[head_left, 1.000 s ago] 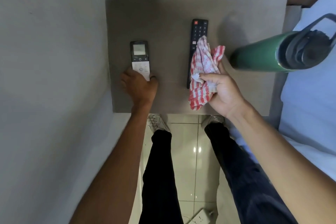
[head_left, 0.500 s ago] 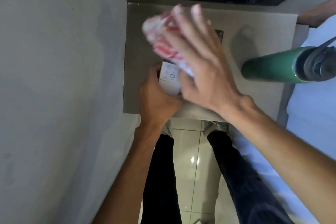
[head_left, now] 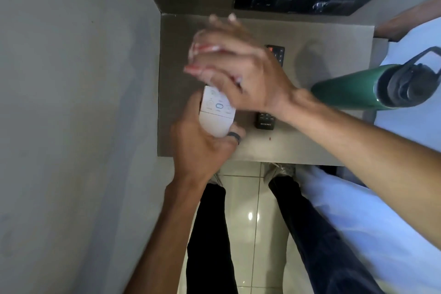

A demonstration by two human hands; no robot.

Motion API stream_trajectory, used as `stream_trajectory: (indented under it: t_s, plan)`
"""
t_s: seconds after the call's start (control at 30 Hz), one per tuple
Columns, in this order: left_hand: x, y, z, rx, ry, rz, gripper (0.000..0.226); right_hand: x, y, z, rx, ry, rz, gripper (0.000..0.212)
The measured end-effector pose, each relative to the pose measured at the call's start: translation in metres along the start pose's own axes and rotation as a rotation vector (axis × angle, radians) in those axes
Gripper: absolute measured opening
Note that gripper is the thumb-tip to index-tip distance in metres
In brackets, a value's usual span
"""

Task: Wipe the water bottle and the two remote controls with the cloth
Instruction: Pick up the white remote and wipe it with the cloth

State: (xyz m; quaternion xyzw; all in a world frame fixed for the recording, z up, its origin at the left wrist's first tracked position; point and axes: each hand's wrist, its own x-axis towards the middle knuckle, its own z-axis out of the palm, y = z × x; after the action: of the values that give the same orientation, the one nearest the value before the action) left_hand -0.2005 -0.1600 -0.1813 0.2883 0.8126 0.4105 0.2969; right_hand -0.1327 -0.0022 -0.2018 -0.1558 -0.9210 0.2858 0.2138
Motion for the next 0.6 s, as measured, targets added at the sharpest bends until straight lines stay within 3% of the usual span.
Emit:
stream_trajectory:
  t_s: [0.07, 0.13, 0.27, 0.33, 0.4, 0.43, 0.5, 0.57, 0.6]
  plan:
    - [0.001, 0.002, 0.001, -0.011, 0.009, -0.008, 0.054, 0.0, 0.002, 0.003, 0.0, 0.036, 0.01, 0.021]
    - [0.004, -0.001, 0.001, -0.011, 0.02, 0.001, 0.053, -0.003, 0.003, 0.006, 0.018, -0.009, -0.107, 0.022]
    - [0.003, -0.007, 0.004, -0.039, -0.014, -0.047, 0.046, -0.009, 0.013, 0.01, 0.038, 0.016, -0.036, 0.022]
    - [0.003, -0.01, 0.005, -0.019, 0.012, -0.029, 0.047, -0.013, 0.009, 0.014, 0.072, 0.011, -0.148, 0.025]
    - [0.001, -0.014, 0.009, -0.064, -0.015, -0.046, 0.045, -0.014, 0.011, 0.012, 0.152, -0.017, -0.135, 0.021]
    - [-0.002, -0.015, 0.011, -0.071, -0.03, -0.053, 0.046, -0.012, 0.018, 0.012, 0.175, -0.011, -0.007, 0.018]
    - [-0.006, -0.019, 0.013, -0.06, -0.022, -0.023, 0.054, 0.0, 0.036, 0.006, 0.323, 0.023, 0.507, 0.024]
    - [-0.008, -0.026, 0.018, -0.074, 0.012, 0.019, 0.063, 0.001, 0.062, 0.003, 0.862, 0.071, 1.091, 0.032]
    - [-0.006, -0.032, 0.021, -0.073, 0.041, 0.018, 0.071, -0.005, 0.071, 0.003, 1.177, 0.103, 1.263, 0.045]
